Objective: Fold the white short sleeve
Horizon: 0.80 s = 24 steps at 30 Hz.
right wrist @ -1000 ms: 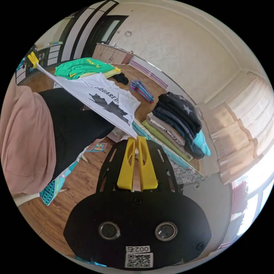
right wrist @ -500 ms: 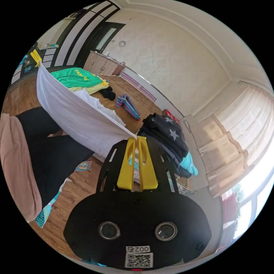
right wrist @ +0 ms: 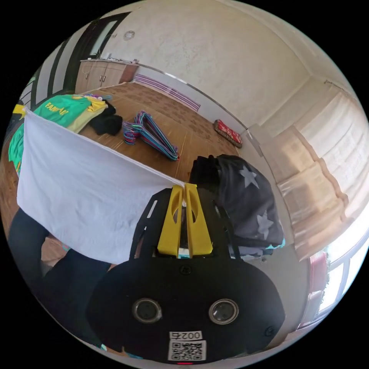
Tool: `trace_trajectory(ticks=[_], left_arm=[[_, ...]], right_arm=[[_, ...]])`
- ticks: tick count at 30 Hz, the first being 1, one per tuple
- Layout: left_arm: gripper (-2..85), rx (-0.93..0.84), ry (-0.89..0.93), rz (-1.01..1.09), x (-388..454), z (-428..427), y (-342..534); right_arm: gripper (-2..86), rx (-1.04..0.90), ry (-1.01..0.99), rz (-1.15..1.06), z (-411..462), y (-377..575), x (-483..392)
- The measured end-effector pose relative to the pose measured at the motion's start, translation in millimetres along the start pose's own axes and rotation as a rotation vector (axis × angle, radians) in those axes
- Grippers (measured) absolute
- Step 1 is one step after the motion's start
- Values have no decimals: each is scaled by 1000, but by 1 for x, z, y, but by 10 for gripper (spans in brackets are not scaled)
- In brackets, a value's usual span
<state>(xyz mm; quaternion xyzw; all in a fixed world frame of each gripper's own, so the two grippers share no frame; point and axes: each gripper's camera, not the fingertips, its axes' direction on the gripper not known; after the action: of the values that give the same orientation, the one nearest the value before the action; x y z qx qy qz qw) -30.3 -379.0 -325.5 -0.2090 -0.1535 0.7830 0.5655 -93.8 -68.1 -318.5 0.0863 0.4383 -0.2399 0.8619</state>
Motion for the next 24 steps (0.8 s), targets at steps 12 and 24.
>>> trace_trajectory(ticks=[12,24], left_arm=[[-9,-186,61,-9,-28,172,-107],[-3,-261,203,-20,-59,250,-153]], right_arm=[[-8,-301,-21,-86,224,-92,-62],[9,-456,-160,-213,362,-126,-88]])
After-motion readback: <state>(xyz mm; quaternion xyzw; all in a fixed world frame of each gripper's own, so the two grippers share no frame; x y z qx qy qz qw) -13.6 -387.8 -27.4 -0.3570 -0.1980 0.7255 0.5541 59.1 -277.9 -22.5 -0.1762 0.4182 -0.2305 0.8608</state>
